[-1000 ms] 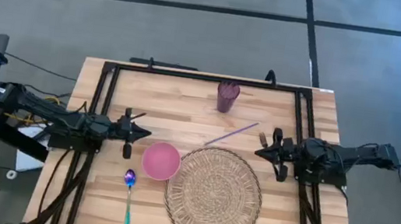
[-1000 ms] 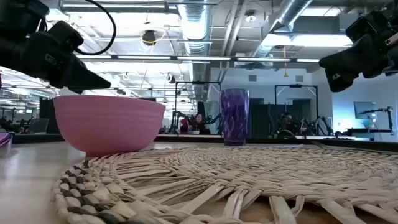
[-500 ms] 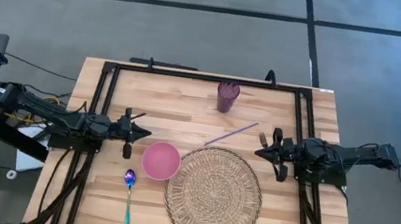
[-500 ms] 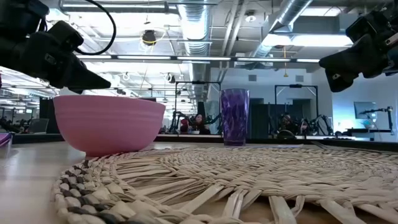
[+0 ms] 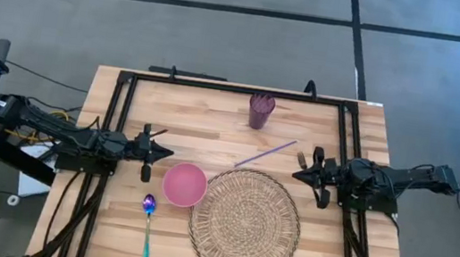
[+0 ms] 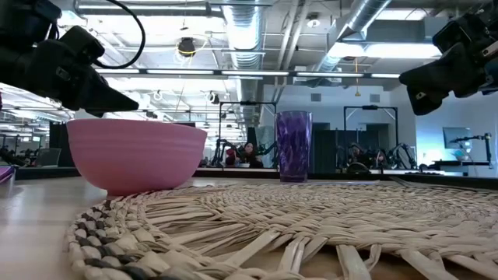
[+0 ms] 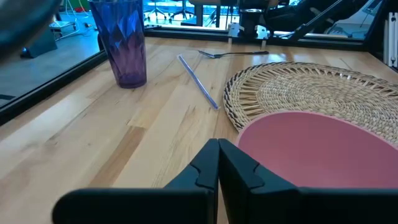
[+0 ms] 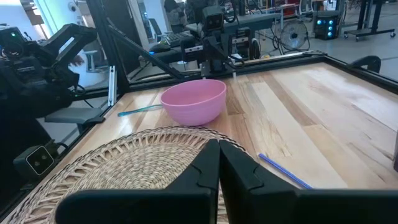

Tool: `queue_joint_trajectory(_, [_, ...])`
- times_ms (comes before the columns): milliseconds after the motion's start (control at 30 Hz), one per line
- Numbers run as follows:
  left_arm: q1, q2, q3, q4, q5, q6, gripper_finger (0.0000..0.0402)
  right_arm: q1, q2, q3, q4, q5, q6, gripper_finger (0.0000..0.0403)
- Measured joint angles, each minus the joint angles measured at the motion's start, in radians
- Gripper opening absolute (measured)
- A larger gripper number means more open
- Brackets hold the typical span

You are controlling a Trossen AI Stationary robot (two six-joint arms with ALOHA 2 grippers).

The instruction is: Pick & Place Utensil

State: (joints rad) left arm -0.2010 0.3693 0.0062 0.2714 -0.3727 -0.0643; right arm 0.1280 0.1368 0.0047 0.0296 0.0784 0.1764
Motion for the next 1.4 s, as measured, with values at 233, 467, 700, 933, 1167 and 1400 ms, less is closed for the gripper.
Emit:
queue_joint_trajectory(233, [0.000,0.000,0.000,0.000,0.000,0.000,0.0007,0.000,0.000,0.000,0.000,0.000,0.000,0.0000])
queue_joint_trajectory(467, [0.000,0.000,0.000,0.000,0.000,0.000,0.0007,0.000,0.000,0.000,0.000,0.000,0.000,0.0000])
queue_joint_trajectory(700, [0.000,0.000,0.000,0.000,0.000,0.000,0.0007,-0.005,0.000,0.000,0.062,0.001,-0.008,0.0000])
queue_joint_trajectory(933, [0.000,0.000,0.000,0.000,0.000,0.000,0.0007,-0.003,0.000,0.000,0.124,0.001,0.005,0.0000])
queue_joint_trajectory(1167, [0.000,0.000,0.000,0.000,0.000,0.000,0.0007,-0.004,0.000,0.000,0.122,0.000,0.008,0.0000])
queue_joint_trajectory(1400, [0.000,0.000,0.000,0.007,0.000,0.000,0.0007,-0.005,0.000,0.000,0.128,0.001,-0.021,0.0000])
